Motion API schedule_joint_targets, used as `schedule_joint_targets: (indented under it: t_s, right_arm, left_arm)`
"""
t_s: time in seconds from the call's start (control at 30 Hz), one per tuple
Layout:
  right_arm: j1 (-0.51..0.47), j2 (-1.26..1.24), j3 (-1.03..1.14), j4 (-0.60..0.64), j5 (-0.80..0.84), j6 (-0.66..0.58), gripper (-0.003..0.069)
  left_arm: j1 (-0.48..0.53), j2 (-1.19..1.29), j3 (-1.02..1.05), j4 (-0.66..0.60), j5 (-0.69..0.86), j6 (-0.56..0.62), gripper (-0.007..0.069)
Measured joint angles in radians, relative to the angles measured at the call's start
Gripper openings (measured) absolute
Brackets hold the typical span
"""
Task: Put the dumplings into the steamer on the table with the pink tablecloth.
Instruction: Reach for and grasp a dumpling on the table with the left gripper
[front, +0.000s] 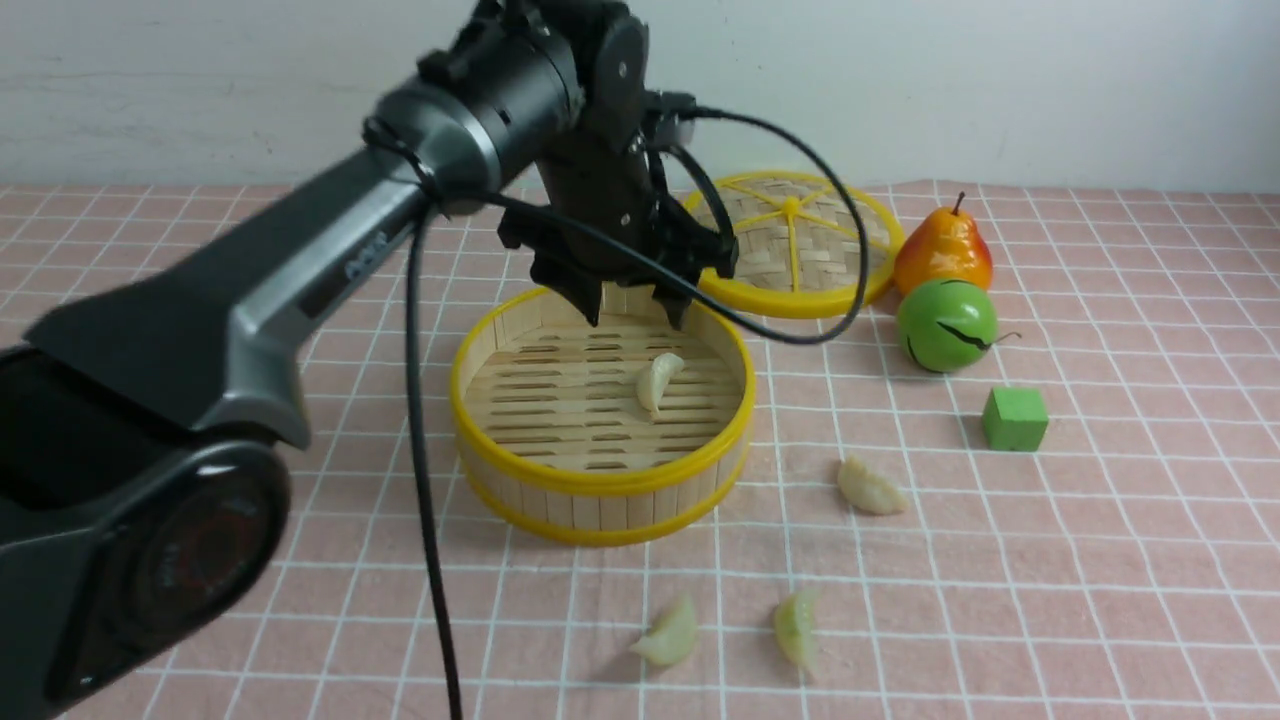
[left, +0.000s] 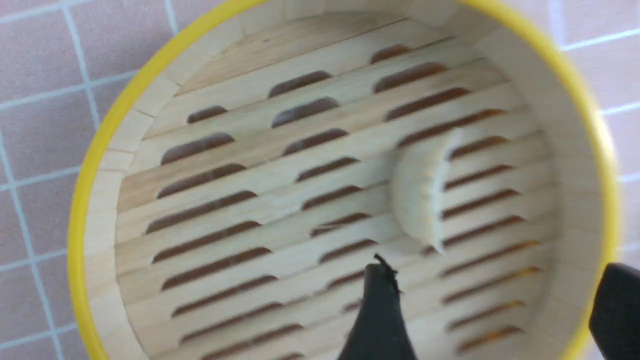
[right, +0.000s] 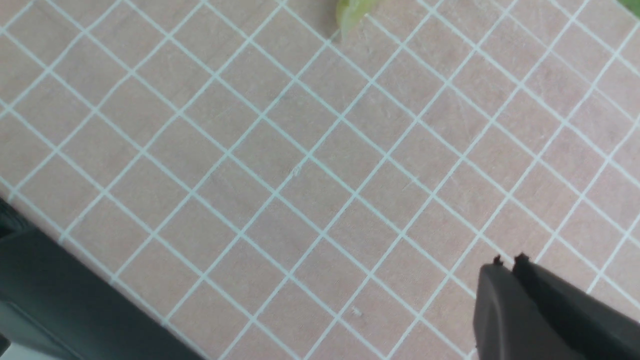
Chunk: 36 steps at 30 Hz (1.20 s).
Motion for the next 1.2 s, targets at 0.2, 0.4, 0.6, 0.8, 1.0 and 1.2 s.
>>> schedule_joint_targets:
  t_s: [0.2, 0.4, 0.6, 0.8, 1.0, 1.2]
  right_arm:
    - [0.000, 0.000, 0.000, -0.017, -0.065, -0.005, 0.0041]
    - [0.000, 0.000, 0.000, -0.022, -0.073, -0.065, 0.0042]
    - [0.000, 0.001, 0.000, -0.022, -0.100, -0.076, 0.0047]
    - [0.000, 0.003, 0.000, 0.007, -0.105, -0.079, 0.0054]
    - [0.000, 0.003, 0.000, 0.057, -0.095, -0.079, 0.0059]
    - [0.000, 0.003, 0.000, 0.058, -0.080, -0.079, 0.0064]
  left_arm:
    - [-0.057, -0.304, 0.348, -0.092, 0.007, 0.172, 0.0519]
    - [-0.151, -0.454, 0.705, -0.094, -0.079, 0.388, 0.0519]
    - [-0.223, -0.406, 0.869, -0.056, -0.185, 0.426, 0.0519]
    - [-0.227, -0.293, 0.890, 0.005, -0.265, 0.408, 0.0519]
    - [-0.227, -0.208, 0.890, 0.036, -0.365, 0.308, 0.0514]
    - [-0.227, -0.200, 0.888, 0.028, -0.382, 0.196, 0.0357]
